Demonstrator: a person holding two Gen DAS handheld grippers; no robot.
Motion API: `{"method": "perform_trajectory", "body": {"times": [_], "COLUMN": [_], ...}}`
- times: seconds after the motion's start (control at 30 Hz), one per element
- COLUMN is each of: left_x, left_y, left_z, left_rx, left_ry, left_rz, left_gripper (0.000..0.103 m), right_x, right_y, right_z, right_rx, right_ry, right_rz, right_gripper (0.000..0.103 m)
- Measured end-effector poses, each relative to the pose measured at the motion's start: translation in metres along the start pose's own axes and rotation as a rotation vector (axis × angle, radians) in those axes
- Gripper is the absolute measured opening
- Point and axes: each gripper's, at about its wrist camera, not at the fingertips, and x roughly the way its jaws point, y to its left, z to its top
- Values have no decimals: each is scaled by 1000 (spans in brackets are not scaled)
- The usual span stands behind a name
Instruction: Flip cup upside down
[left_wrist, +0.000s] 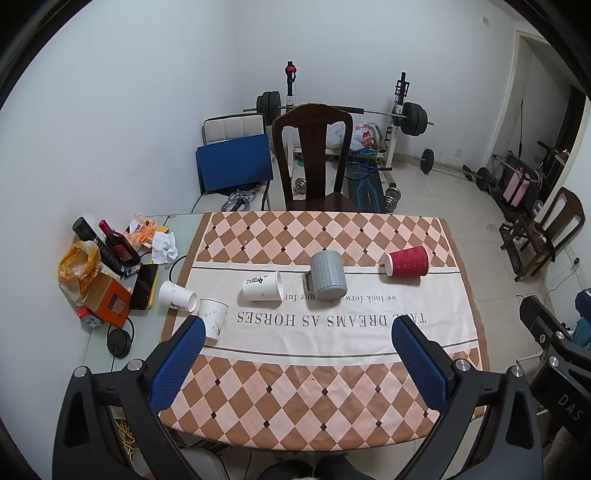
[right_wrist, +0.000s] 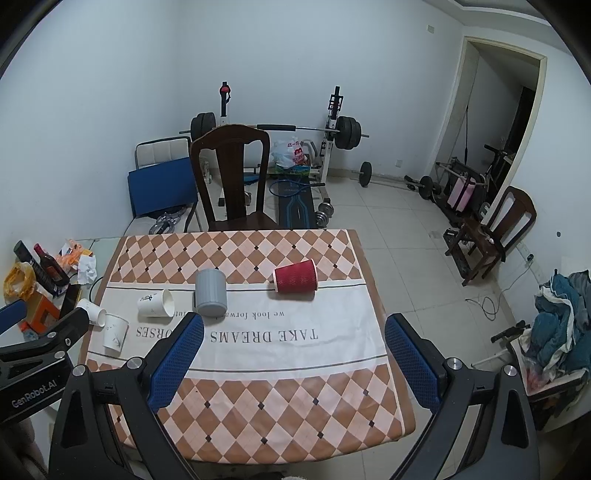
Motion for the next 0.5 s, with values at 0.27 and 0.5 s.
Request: {"method": "perform_trajectory", "body": {"times": [0.27,0.5], "left_x": [1,3], "left_y": [-1,-2], "left_z": [2,5], "left_rx": [1,0], "left_ry": [2,0], "left_rz": [1,-1], "left_gripper": [103,103], "right_x": [0,0], "right_y": [-1,1], "right_z": [0,-1], "right_rx": [-1,-2], "right_ry": [1,0], "right_rz": [-1,-4], "right_gripper": [100,100]}}
